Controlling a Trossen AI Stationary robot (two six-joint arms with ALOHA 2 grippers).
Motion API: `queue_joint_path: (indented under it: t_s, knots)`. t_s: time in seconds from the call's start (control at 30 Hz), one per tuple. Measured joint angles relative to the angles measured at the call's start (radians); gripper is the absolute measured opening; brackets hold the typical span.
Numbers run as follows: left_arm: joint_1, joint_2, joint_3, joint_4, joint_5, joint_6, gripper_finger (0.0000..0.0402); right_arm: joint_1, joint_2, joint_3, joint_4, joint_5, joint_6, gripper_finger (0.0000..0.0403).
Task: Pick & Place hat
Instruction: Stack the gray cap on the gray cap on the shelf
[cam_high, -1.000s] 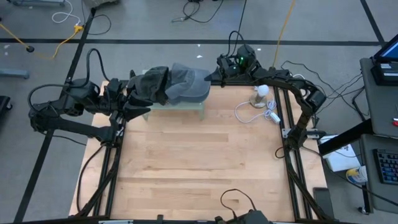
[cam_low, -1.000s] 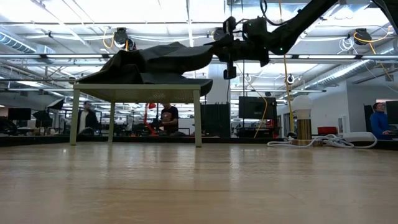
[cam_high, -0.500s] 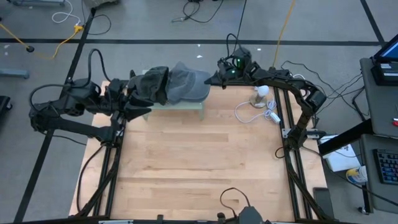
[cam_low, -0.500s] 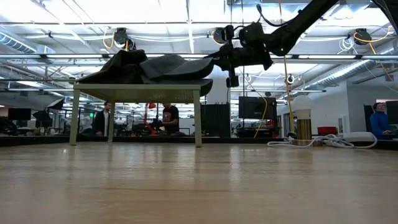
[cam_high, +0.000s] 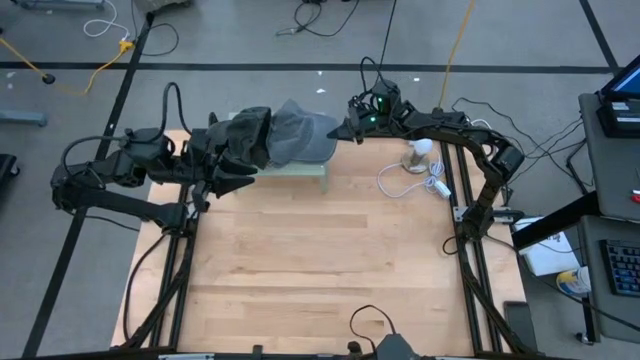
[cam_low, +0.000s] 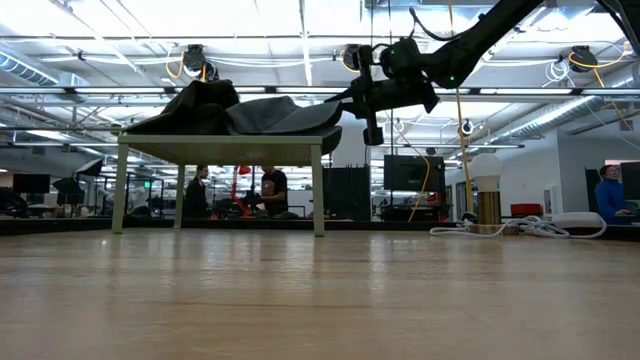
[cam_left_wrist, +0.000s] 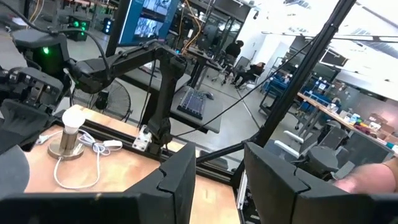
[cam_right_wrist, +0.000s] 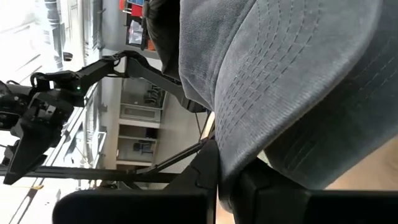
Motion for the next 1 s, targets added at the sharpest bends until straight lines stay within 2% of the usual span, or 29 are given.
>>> queue_joint_path:
  t_s: [0.33, 0.63, 0.73, 0.83, 1.0]
  knots:
    - [0.000, -0.003, 0.000, 0.011, 0.001, -0.015, 0.0141, 0.014, 0.000, 0.000, -0.001, 0.029, -0.058, 0.0024]
    - [0.000, -0.003, 0.000, 0.010, 0.004, -0.029, 0.0141, 0.009, 0.000, 0.000, -0.009, 0.034, -0.011, 0.0141]
    - [0.000, -0.003, 0.000, 0.010, 0.014, -0.040, 0.0141, 0.005, 0.000, 0.000, -0.016, 0.049, 0.029, 0.0167]
    - [0.000, -0.003, 0.000, 0.009, 0.034, -0.041, 0.0141, 0.003, 0.000, -0.001, -0.018, 0.055, 0.035, 0.0177]
    - [0.000, -0.003, 0.000, 0.005, 0.045, -0.041, 0.0141, -0.005, -0.004, -0.001, -0.030, 0.055, 0.043, 0.0169]
